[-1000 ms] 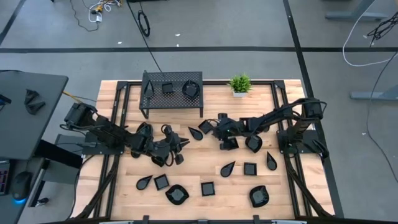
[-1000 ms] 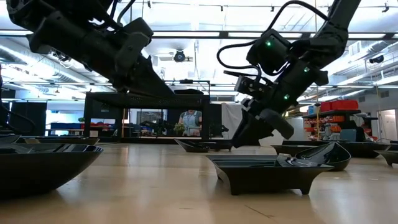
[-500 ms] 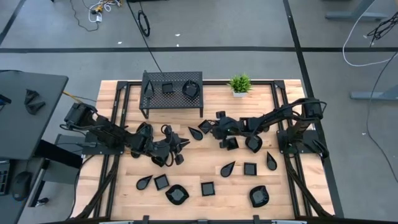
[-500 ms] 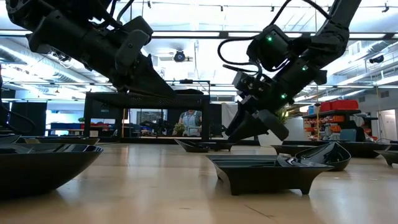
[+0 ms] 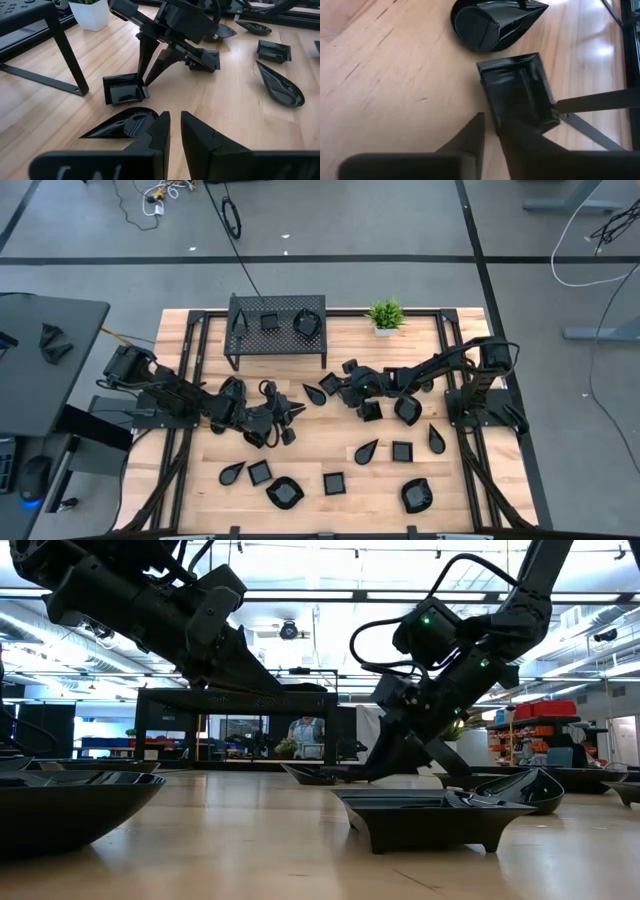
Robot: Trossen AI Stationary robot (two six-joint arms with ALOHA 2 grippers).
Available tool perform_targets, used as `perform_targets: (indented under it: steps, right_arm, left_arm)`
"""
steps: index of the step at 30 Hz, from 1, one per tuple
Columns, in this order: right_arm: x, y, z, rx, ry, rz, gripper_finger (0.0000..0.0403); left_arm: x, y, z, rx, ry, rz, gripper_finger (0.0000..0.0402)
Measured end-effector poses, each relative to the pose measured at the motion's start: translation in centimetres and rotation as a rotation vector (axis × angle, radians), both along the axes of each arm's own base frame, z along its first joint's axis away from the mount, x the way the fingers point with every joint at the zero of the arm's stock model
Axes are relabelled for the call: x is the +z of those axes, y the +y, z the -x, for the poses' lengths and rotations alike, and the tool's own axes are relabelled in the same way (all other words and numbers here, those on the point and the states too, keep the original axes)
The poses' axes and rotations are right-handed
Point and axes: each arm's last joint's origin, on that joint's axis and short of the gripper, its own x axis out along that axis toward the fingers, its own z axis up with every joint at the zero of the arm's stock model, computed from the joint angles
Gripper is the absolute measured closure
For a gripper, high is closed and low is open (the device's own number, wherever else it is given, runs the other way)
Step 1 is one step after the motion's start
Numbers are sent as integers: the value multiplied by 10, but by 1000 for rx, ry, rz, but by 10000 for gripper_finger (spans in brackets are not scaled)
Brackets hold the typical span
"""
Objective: Pick & Place Mini shaped plates
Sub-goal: Stack the black square plate on top of the black square plates on the shelf
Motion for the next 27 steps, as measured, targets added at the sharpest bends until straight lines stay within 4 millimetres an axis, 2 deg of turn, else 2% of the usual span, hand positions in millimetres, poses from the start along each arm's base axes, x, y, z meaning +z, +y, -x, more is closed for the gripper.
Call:
perform_targets:
  steps: [4, 7, 14, 20, 24, 27]
  right_arm:
    - [1, 1, -1, -2, -8, 8, 392]
    - [3, 8, -1, -6, -9, 33, 395]
    - [37, 46, 2, 53, -129, 14, 399]
    - [69, 71, 10, 237, -229, -203, 399]
    - [69, 80, 13, 317, -202, -305, 401]
    - [69, 85, 14, 341, -197, -310, 401]
  left_arm:
    - [0, 0, 0, 0, 0, 0, 353]
    - [0, 0, 0, 0, 0, 0, 353]
    - [2, -1, -2, -20, -8, -2, 353]
    - [23, -11, -17, -252, -19, -75, 353]
    - [45, -23, -29, -433, -55, -200, 342]
    - [55, -26, -35, -545, -81, -254, 309]
